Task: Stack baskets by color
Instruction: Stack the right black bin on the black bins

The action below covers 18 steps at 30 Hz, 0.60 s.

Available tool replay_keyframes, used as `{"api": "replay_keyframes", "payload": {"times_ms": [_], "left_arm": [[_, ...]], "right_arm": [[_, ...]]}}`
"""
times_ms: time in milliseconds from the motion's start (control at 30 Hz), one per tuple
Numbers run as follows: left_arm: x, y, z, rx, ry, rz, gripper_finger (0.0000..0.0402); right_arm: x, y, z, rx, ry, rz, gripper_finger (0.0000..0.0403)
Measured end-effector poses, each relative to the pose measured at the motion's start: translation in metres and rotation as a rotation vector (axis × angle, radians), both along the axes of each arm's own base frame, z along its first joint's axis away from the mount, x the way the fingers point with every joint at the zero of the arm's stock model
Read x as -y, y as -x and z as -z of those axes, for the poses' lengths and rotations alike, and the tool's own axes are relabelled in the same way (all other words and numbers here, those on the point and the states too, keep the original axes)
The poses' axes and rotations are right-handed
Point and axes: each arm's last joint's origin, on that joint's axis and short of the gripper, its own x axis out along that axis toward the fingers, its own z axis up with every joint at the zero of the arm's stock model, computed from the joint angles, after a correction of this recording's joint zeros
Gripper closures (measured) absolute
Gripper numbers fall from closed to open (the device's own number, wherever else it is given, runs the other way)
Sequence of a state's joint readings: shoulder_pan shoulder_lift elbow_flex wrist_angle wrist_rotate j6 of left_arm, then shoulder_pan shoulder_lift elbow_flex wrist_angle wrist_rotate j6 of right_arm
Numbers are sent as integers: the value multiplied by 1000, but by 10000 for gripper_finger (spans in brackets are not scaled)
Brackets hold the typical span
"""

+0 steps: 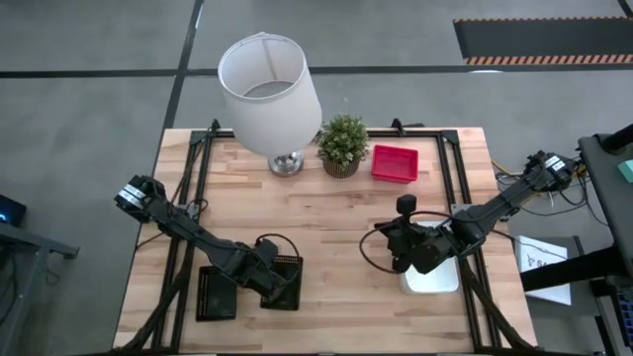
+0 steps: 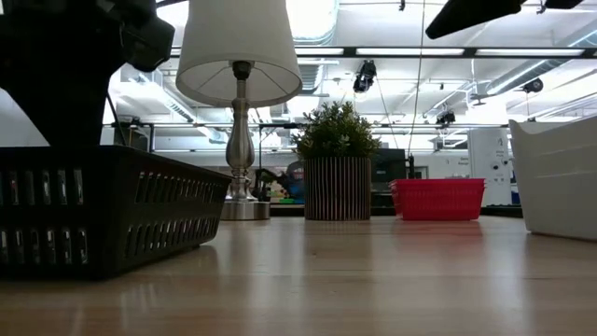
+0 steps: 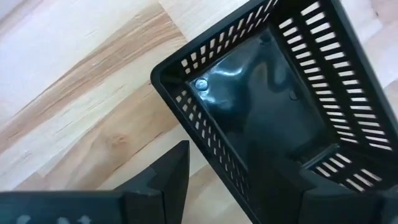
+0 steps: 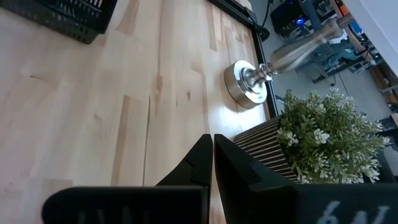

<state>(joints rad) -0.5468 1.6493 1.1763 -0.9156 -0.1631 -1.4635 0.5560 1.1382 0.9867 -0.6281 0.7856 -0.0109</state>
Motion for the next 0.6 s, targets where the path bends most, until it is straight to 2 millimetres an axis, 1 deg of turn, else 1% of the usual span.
{"api": "replay_keyframes", "payload": {"times_ms": [133,600], "left_arm": [[0,0,5,8,5,0,258],[-1,0,5,23,-21,-6,258]], "right_arm": [[1,1,0,8,-3,-2,394],[0,0,0,3,5,-9,394]]}}
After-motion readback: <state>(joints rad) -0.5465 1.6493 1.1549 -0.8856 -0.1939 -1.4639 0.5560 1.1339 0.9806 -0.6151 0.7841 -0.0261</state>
